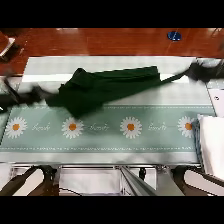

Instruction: Fold the shirts.

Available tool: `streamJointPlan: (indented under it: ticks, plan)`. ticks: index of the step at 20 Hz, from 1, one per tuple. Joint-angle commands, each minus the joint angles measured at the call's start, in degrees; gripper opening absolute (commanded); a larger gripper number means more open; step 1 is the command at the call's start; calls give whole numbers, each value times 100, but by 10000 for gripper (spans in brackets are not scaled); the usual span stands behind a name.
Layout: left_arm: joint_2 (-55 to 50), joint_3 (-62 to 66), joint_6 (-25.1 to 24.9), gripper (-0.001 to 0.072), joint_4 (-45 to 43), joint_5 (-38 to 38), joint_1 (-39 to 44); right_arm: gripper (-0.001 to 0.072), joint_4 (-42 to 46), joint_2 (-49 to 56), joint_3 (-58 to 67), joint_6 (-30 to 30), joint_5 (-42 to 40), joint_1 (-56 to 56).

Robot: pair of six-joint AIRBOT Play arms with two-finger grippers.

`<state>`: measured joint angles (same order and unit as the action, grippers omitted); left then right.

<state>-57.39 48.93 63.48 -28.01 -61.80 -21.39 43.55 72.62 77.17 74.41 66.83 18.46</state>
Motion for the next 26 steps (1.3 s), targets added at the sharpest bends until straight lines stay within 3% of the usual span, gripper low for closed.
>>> streamJointPlan:
  ticks: [1, 4, 7, 11, 14, 19, 23, 26]
  plan:
    - [520, 2090, -129, 18, 730, 428, -28, 19, 125, -243, 2337, 295, 221, -31]
    - [822, 3683, -20, 18, 114, 568, -48, 19, 575, -684, 3497, 496, 479, -31]
    - [1307, 4660, 428, 18, -1217, 573, -50, 20, 1329, -1521, 3626, 640, 782, -31]
    - [2284, 4865, 1049, 18, -3239, 518, -50, 19, 2323, -2479, 3626, 988, 1292, -35]
    - [2852, 4865, 1335, 18, -4177, 144, -48, 19, 2496, -2949, 3626, 1113, 1576, -37]
    - [3272, 4559, 1567, 17, -4424, -605, -39, 19, 2439, -3226, 3475, 1220, 1886, -424]
    - [3222, 3427, 1897, 17, -4356, -815, -39, 19, 2448, -3213, 2310, 1204, 1917, -761]
    - [2911, 2258, 1799, 18, -3322, -564, -37, 19, 2302, -3038, 1064, 1121, 1547, -756]
